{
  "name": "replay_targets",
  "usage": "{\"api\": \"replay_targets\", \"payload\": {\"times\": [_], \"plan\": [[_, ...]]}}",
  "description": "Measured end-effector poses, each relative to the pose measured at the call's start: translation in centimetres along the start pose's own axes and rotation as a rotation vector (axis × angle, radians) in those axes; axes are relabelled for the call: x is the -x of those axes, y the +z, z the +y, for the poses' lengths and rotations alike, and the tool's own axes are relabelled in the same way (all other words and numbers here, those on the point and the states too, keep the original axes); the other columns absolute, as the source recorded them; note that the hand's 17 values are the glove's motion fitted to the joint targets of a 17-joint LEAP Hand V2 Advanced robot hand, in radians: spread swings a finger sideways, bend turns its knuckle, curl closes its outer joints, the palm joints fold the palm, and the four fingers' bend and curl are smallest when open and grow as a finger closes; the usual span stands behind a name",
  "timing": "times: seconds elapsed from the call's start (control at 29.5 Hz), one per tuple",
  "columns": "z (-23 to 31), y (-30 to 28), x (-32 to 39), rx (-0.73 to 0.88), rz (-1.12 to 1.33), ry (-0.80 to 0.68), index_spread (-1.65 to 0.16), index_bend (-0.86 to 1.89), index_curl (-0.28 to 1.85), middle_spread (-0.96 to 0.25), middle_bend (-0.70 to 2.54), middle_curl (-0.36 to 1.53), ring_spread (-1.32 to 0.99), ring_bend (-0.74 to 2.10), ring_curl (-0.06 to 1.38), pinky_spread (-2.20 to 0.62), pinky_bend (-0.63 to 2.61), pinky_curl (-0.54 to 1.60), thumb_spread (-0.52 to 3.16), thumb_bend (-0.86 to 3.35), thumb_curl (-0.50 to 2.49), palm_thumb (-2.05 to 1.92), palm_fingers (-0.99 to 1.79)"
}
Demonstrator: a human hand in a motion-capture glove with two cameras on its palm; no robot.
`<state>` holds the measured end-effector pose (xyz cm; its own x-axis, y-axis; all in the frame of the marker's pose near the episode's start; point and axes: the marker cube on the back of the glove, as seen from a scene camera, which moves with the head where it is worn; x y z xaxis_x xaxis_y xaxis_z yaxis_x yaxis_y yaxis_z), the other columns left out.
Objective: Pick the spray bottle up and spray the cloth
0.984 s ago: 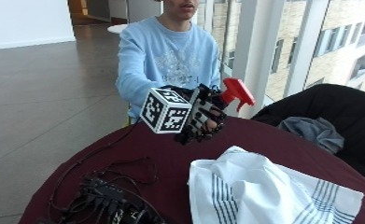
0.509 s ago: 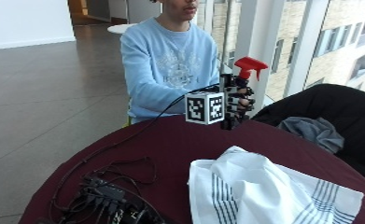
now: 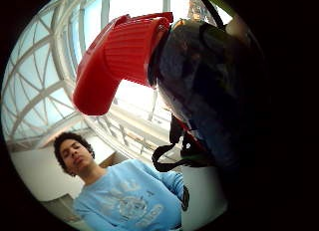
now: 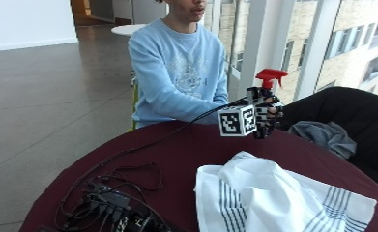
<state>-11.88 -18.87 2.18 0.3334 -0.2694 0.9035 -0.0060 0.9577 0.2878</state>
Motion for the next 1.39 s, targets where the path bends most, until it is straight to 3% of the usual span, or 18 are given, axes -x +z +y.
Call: {"api": "replay_targets", "payload": {"times": [0.64,0.78,0.95,1.39], "plan": [[1.5,1.2,-2.0,0.033,0.026,0.049,-0.26,0.09,0.34,-0.09,0.25,0.48,-0.03,0.40,0.41,0.25,0.19,0.29,1.10,-0.04,0.47,0.68,0.86],[3.2,-1.7,-0.2,0.014,0.118,0.020,-0.30,0.03,0.29,-0.08,0.25,0.48,-0.04,0.40,0.42,0.25,0.26,0.32,1.10,-0.04,0.44,0.64,0.74],[6.5,-6.6,2.9,-0.028,0.300,-0.026,-0.30,0.11,0.28,-0.08,0.23,0.46,-0.04,0.39,0.39,0.25,0.25,0.32,1.10,-0.03,0.41,0.63,0.78],[23.0,-20.3,8.0,-0.168,0.733,0.068,-0.28,0.15,0.30,-0.07,0.21,0.45,-0.04,0.37,0.38,0.22,0.19,0.32,1.11,-0.02,0.38,0.65,0.86]]}}
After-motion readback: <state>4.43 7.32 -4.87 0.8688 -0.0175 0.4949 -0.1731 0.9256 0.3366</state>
